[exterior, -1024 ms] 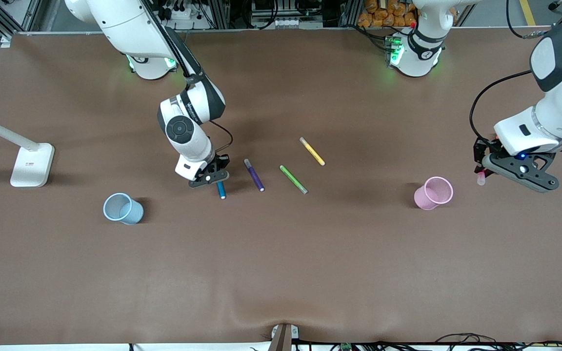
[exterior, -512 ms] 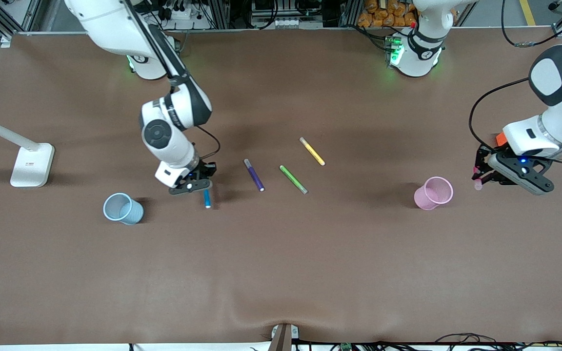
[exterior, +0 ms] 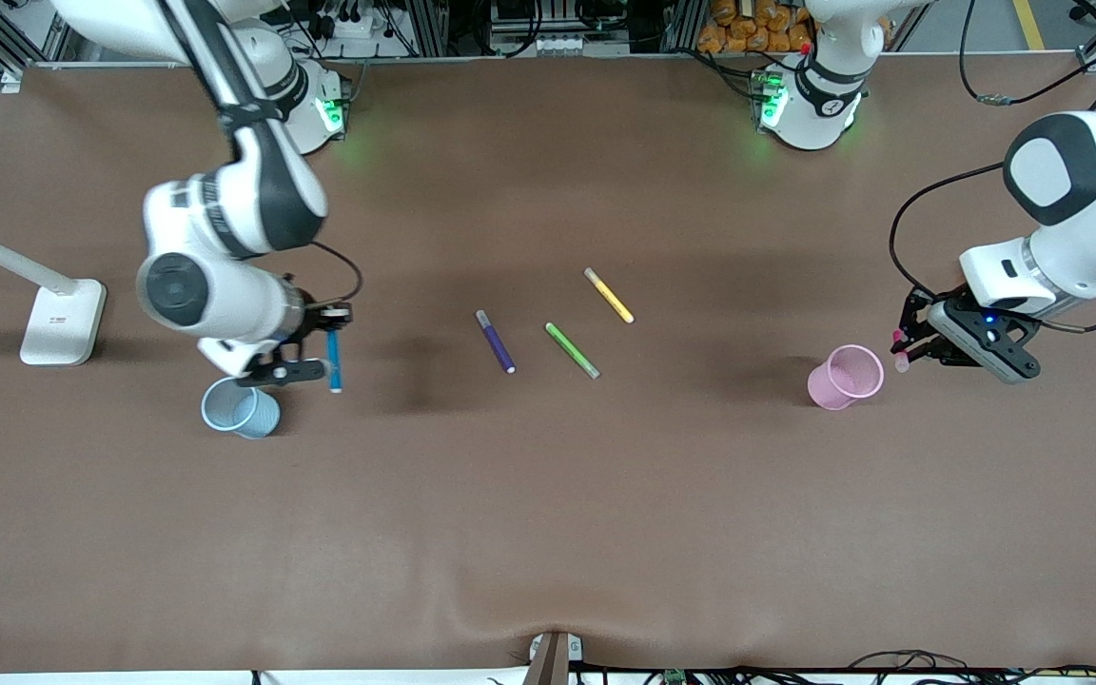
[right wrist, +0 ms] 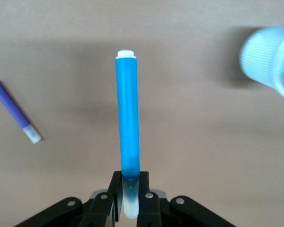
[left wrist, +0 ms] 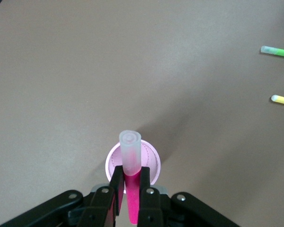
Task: Place pink and blue markers in matching cups
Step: 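Carry the pink marker over the pink cup while the right carries blue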
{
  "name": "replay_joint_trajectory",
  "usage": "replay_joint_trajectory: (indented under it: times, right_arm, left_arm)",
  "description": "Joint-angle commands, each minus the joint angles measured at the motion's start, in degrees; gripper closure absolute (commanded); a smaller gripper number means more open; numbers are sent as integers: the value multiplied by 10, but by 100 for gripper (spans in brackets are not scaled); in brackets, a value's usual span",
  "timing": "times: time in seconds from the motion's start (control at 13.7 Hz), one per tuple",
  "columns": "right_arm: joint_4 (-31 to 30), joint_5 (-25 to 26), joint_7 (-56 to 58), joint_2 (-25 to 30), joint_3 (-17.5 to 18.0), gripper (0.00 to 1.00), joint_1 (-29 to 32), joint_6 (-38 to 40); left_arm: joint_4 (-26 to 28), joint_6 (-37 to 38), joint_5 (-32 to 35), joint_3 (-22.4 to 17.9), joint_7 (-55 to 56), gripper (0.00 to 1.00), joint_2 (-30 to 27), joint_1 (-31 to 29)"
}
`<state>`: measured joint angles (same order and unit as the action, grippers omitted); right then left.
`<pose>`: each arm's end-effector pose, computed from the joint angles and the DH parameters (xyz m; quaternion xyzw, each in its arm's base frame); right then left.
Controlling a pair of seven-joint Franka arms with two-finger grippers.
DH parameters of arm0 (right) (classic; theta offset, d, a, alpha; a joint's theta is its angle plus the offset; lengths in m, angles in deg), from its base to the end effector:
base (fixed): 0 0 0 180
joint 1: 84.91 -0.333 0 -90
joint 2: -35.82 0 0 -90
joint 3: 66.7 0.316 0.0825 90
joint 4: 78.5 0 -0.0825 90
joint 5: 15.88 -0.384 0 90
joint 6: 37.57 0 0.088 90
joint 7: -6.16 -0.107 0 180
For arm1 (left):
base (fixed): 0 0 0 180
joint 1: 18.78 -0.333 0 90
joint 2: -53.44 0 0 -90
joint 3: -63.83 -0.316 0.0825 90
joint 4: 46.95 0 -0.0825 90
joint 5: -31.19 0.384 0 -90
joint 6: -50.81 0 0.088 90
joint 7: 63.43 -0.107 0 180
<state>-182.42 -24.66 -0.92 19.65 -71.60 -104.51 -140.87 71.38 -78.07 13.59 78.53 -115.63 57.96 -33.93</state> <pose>0.5712 0.1660 0.3656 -0.9870 -0.0373 0.1534 0.0307 0.5738 -0.0020 0.4081 0.9261 -0.3488 0.1064 0.0968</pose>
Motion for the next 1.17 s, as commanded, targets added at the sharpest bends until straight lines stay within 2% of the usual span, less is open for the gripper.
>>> replay_joint_trajectory:
  times: [0.0,0.29,0.59,0.88,1.1]
  right_arm:
    - [43,-1,3,-10,9,100,31,57]
    - [91,17,4,-11,9,100,67,129]
    - [119,80,3,-15,9,100,71,190]
    - [141,90,-3,-41,9,100,77,261]
    - [174,99,1,-70,9,100,94,267]
  left_arm:
    - [3,-21,-16,4,-31,100,8,-6]
    - [2,-23,-16,4,-33,100,17,-3]
    - [1,-22,-40,5,-107,100,19,-1]
    - [-3,-22,-59,5,-157,100,26,-1]
    - [-5,-23,-130,5,-247,100,54,-1]
